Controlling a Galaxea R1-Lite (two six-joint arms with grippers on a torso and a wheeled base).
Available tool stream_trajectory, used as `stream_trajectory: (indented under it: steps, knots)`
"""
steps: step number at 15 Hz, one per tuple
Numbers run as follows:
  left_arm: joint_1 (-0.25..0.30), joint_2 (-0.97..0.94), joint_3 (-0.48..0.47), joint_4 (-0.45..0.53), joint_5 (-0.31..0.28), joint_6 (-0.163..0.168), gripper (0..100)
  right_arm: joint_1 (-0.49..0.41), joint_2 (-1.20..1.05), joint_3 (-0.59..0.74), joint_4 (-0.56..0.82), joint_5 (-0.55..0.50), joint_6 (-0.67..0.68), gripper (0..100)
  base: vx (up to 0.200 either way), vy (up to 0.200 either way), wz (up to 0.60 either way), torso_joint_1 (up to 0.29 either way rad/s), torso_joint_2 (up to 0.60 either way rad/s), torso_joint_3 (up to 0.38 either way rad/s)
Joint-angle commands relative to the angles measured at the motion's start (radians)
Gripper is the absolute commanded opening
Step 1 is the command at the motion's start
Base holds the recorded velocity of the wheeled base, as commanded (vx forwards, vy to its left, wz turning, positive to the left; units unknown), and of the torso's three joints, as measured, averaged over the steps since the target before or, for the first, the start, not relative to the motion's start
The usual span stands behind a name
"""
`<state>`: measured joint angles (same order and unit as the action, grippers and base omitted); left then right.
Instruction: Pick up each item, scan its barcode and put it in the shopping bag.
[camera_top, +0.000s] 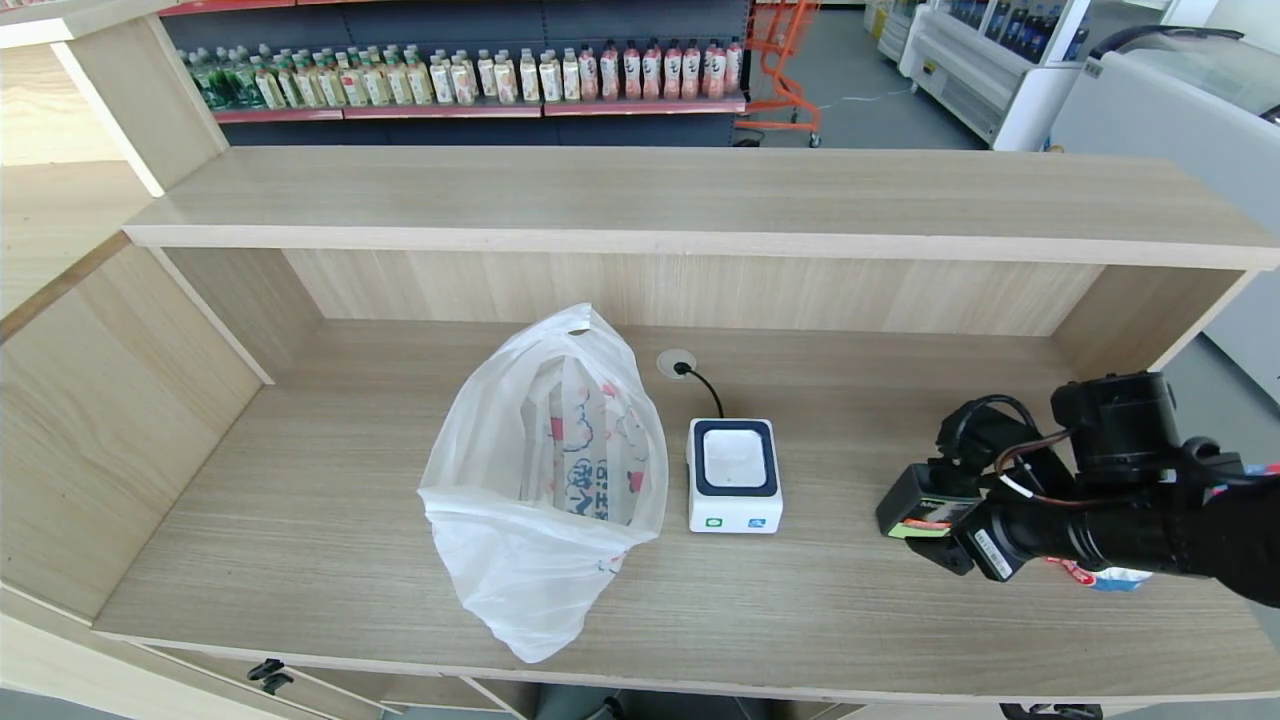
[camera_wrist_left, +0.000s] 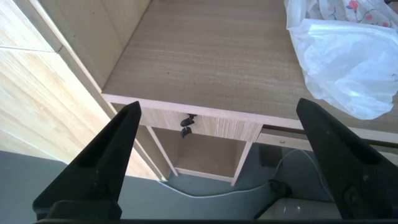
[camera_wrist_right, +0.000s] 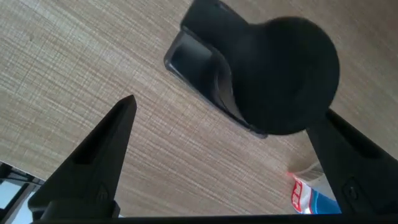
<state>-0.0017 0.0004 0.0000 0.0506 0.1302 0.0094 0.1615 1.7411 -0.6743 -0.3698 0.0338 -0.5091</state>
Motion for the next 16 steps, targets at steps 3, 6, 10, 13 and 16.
stream_trajectory:
  steps: [3,6,10,13,16]
  knots:
    - [0.0,0.0,0.0,0.0,0.0,0.0,100,0.03,0.084,-0.045,-0.058,0.009,-0.002,100,0.0,0.0,0.0,0.0,0.0,0.0]
    - [0.0,0.0,0.0,0.0,0.0,0.0,100,0.047,0.106,-0.05,-0.109,0.014,0.0,100,0.0,0.0,0.0,0.0,0.0,0.0]
    - [0.0,0.0,0.0,0.0,0.0,0.0,100,0.047,0.104,-0.047,-0.124,0.06,0.0,0,0.0,0.0,0.0,0.0,0.0,0.0]
    - [0.0,0.0,0.0,0.0,0.0,0.0,100,0.047,0.064,-0.028,-0.184,0.066,0.001,0,0.0,0.0,0.0,0.0,0.0,0.0]
    - [0.0,0.001,0.0,0.0,0.0,0.0,100,0.039,-0.052,0.108,-0.353,0.087,0.001,0,0.0,0.0,0.0,0.0,0.0,0.0]
